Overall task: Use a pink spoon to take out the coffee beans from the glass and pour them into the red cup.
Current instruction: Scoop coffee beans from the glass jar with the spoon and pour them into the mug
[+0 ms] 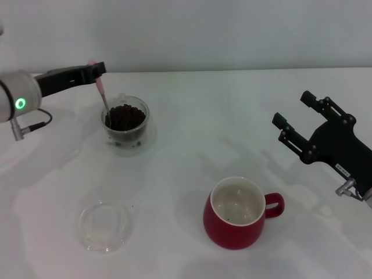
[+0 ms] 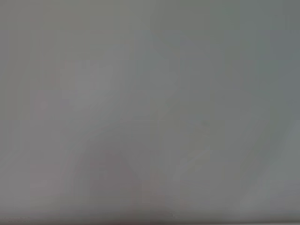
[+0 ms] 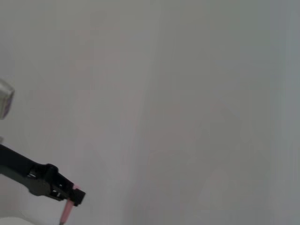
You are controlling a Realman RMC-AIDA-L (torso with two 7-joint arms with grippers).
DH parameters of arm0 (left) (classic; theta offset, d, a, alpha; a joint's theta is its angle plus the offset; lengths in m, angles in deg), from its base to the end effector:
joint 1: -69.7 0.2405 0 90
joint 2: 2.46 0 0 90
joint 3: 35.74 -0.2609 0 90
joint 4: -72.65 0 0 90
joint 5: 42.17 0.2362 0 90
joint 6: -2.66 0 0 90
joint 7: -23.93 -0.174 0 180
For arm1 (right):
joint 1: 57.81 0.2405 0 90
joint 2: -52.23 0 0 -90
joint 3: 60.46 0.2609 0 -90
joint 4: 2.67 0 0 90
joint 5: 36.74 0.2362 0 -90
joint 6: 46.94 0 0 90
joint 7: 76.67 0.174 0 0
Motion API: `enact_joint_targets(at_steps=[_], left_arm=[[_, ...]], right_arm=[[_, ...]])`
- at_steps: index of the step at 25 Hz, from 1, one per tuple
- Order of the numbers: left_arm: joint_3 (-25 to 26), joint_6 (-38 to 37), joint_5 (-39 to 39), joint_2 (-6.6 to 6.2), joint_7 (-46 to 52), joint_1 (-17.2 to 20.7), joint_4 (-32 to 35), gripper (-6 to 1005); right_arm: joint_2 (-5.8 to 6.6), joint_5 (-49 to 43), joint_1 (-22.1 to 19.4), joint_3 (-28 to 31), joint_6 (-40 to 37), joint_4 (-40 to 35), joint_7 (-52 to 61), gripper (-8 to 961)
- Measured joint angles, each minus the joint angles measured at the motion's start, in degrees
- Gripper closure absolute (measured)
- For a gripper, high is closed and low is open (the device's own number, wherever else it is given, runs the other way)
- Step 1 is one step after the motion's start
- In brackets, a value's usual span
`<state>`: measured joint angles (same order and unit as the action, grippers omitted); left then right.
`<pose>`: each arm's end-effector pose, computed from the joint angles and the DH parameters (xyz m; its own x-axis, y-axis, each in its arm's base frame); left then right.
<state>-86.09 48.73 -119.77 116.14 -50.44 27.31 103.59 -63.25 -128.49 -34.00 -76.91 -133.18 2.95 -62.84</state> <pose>-0.2436 0.4954 -0.0304 0.5122 0.5343 0.6724 0.8501 -0.4270 -0.3083 0.3243 0.3159 -0.0475 0.7256 0.1434 -0.6730 -0.5158 -0.5341 -0.6698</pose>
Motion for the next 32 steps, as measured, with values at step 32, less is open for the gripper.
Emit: enact_joint_targets(at_steps=[32], left_arm=[[-0.02,12.65,-38.03,-2.04,4.93,13.22,-9.11,867]], right_arm=[[0.09,0.29,-0.57,0.11,2.05,-0.49,-0.03,212]])
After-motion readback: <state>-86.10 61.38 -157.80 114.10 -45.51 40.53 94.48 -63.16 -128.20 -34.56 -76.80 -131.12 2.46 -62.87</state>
